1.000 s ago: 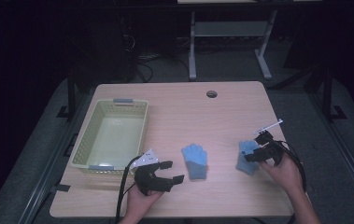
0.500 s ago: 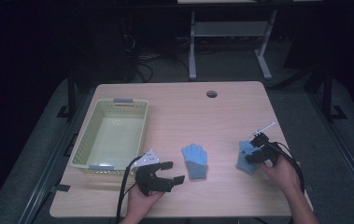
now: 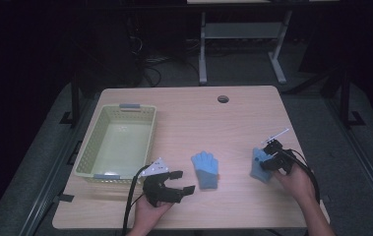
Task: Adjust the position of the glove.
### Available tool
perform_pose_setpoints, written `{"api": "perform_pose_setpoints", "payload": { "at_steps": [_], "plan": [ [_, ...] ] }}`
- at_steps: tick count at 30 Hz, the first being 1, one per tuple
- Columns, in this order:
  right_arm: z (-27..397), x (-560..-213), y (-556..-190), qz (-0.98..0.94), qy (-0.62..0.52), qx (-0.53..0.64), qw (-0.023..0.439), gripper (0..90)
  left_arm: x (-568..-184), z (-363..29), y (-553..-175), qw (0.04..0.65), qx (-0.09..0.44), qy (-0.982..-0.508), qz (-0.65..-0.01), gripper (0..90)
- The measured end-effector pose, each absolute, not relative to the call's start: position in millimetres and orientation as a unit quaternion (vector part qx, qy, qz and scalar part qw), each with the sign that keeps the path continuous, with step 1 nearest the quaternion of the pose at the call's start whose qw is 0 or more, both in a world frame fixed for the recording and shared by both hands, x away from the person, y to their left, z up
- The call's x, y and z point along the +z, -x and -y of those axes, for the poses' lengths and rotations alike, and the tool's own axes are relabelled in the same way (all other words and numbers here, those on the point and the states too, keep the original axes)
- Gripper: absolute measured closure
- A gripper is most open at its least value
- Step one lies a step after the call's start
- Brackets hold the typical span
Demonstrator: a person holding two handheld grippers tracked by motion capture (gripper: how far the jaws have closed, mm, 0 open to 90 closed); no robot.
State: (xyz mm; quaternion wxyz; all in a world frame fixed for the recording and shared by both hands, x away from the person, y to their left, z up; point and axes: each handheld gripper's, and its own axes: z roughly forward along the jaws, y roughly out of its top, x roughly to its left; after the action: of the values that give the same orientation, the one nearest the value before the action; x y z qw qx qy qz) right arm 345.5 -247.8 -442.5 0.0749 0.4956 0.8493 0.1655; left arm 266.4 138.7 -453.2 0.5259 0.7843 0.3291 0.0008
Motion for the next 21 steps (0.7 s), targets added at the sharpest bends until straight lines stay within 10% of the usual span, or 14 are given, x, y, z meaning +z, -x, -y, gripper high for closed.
{"api": "perform_pose_setpoints", "payload": {
  "at_steps": [21],
  "plan": [
    [248,-419,-336,-0.852,-0.479,0.196,0.083,82.6,-452,-142,-268,0.53,0.002,-0.78,-0.332,22.0]
  ]
}}
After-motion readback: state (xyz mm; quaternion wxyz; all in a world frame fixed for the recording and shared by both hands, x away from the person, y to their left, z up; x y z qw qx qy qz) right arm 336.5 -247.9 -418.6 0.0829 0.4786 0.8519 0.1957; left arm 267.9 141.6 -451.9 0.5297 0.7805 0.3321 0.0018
